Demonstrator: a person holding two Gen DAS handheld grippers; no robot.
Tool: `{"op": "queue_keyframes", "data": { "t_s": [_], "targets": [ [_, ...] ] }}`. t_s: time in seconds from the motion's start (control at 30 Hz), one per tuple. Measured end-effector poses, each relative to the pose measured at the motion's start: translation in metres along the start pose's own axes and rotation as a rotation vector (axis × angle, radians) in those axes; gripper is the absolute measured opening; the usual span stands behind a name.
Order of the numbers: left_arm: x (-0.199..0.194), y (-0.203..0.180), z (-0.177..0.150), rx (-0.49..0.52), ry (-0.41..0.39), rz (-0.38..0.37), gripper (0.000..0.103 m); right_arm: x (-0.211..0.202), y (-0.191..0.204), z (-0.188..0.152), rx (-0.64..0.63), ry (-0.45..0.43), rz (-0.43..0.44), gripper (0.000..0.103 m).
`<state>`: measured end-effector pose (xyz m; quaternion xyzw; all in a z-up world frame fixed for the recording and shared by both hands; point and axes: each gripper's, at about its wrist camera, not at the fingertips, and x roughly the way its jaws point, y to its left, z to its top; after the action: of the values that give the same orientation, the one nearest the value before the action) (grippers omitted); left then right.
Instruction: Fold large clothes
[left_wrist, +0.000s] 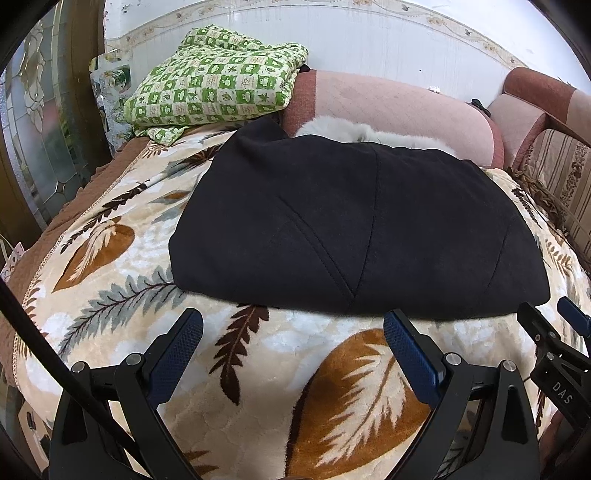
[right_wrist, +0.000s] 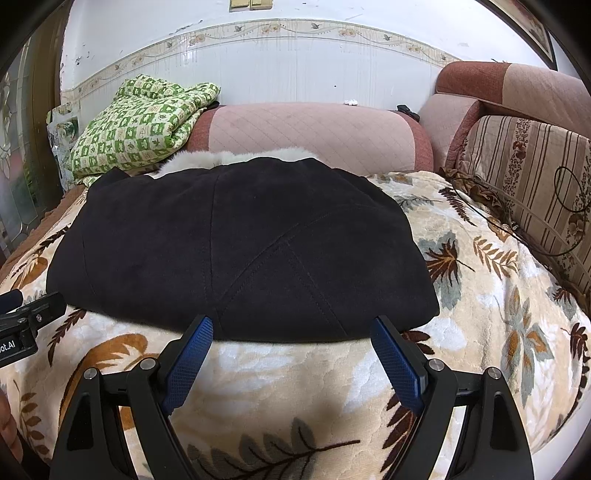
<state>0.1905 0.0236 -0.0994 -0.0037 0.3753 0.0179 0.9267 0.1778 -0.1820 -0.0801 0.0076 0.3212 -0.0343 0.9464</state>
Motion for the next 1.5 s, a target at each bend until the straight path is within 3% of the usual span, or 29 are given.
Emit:
{"op": "queue_keyframes", "data": {
  "t_s": [1.5],
  "targets": [
    [0.0060, 0.0022, -0.0027, -0.010, 0.028, -0.027, 0.098, 0.0033, -0.0010, -0.0016, -0.015, 0.005, 0.002, 0.091]
  ]
}}
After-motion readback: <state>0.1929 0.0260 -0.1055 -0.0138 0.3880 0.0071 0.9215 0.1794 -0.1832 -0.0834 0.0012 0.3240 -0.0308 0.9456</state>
